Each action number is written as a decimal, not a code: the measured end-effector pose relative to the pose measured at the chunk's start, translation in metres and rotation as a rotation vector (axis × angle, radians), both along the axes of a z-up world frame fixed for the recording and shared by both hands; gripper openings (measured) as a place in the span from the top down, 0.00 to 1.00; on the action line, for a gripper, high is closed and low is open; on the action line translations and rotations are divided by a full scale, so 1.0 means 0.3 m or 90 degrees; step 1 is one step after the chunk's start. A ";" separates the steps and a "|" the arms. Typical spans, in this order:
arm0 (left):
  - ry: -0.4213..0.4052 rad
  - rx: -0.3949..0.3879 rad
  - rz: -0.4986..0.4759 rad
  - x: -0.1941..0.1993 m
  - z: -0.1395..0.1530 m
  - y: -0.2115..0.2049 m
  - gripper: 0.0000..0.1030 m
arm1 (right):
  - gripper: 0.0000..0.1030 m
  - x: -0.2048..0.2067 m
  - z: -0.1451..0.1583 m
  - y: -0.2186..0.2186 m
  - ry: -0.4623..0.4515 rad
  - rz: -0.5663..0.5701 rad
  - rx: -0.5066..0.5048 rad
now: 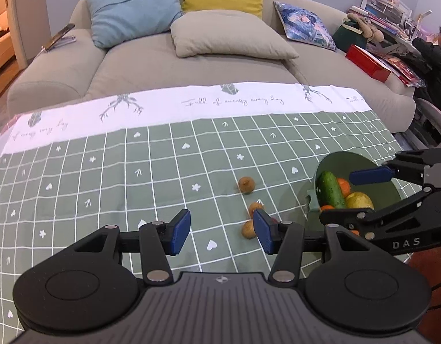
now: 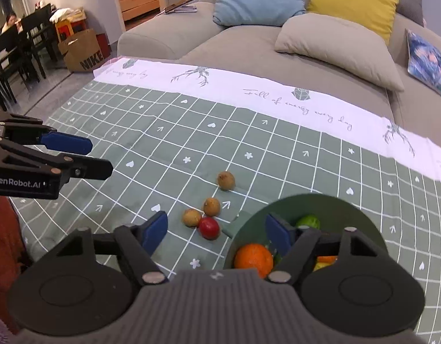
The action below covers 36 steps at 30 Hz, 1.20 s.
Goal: Organize fruits
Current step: 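Move both open tools back toward the longans and red tomato, then grasp the red tomato with the right tool while the left tool grasps a longan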
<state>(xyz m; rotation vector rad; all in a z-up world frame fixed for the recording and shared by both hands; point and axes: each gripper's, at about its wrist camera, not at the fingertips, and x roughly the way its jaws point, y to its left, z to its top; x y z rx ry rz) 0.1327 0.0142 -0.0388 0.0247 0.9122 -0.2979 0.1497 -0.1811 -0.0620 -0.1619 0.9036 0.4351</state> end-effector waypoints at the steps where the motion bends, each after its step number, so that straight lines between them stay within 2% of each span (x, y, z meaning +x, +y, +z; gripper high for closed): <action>1: 0.001 -0.003 -0.001 0.000 -0.004 0.005 0.42 | 0.37 0.002 -0.001 0.003 -0.002 0.004 0.000; 5: 0.004 -0.011 -0.014 0.008 -0.018 0.019 0.43 | 0.44 0.021 -0.018 0.017 -0.004 0.029 -0.001; 8: 0.013 -0.007 -0.026 0.019 -0.035 0.027 0.45 | 0.45 0.037 -0.034 0.032 -0.006 0.052 -0.011; 11: 0.025 -0.004 -0.042 0.027 -0.061 0.030 0.45 | 0.54 0.056 -0.056 0.045 0.009 0.086 -0.019; 15: 0.052 -0.004 -0.058 0.049 -0.112 0.025 0.46 | 0.54 0.082 -0.090 0.072 0.017 0.138 -0.042; 20: 0.081 -0.011 -0.091 0.081 -0.176 -0.016 0.53 | 0.74 0.134 -0.131 0.098 0.043 0.181 -0.072; 24: 0.084 -0.011 -0.128 0.106 -0.230 -0.066 0.60 | 0.74 0.199 -0.165 0.105 0.106 0.217 -0.082; 28: 0.096 -0.024 -0.158 0.143 -0.277 -0.104 0.61 | 0.76 0.250 -0.197 0.117 0.154 0.256 -0.093; 36: 0.106 0.021 -0.225 0.190 -0.356 -0.168 0.61 | 0.76 0.318 -0.242 0.165 0.203 0.329 -0.151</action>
